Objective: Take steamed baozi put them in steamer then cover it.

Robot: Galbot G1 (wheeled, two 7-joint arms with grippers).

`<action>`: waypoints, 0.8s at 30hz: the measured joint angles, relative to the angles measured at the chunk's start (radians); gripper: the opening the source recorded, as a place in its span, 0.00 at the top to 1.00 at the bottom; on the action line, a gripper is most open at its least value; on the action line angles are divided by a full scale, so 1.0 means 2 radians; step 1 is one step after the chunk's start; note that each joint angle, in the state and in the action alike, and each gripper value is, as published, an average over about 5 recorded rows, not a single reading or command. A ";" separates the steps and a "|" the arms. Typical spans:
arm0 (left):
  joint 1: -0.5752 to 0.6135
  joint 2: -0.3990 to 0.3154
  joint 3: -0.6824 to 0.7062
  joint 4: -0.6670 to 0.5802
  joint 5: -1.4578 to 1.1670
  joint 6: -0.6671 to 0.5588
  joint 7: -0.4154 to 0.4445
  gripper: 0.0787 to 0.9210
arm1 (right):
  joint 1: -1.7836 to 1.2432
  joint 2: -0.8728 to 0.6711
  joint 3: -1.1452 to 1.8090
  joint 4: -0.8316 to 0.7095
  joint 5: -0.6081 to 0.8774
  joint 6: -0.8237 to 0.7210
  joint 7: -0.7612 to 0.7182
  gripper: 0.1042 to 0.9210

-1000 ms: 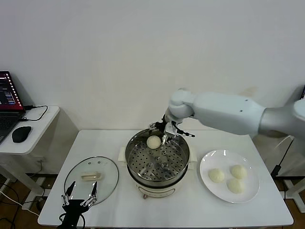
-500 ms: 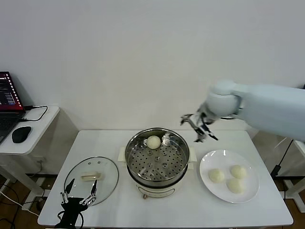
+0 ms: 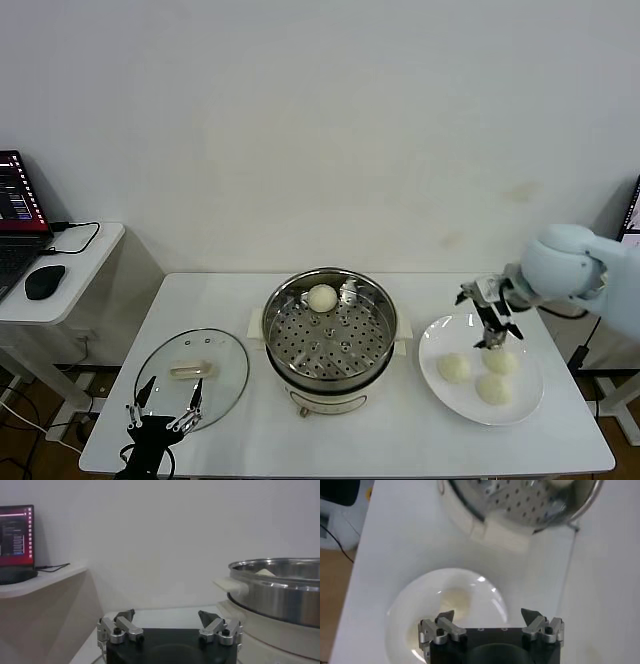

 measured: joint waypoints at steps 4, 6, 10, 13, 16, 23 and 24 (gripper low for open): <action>0.001 -0.001 -0.002 0.000 0.002 0.000 0.000 0.12 | -0.066 -0.012 0.048 -0.015 -0.021 0.008 0.004 0.12; 0.002 -0.002 -0.004 -0.001 0.003 0.000 0.000 0.12 | -0.101 -0.013 0.075 -0.025 -0.032 0.015 0.006 0.12; 0.003 -0.004 -0.006 -0.001 0.004 0.000 0.000 0.12 | -0.167 -0.010 0.126 -0.048 -0.051 0.027 0.008 0.12; 0.003 -0.006 -0.008 -0.001 0.004 0.000 0.000 0.12 | -0.207 -0.005 0.154 -0.063 -0.062 0.034 0.009 0.12; 0.003 -0.008 -0.009 0.001 0.004 0.000 0.000 0.12 | -0.239 0.002 0.176 -0.078 -0.070 0.041 0.013 0.12; 0.003 -0.012 -0.009 0.002 0.007 0.000 0.000 0.12 | -0.296 0.021 0.217 -0.113 -0.082 0.057 0.024 0.12; 0.003 -0.012 -0.009 0.002 0.007 0.000 0.000 0.12 | -0.303 0.023 0.222 -0.118 -0.083 0.058 0.025 0.12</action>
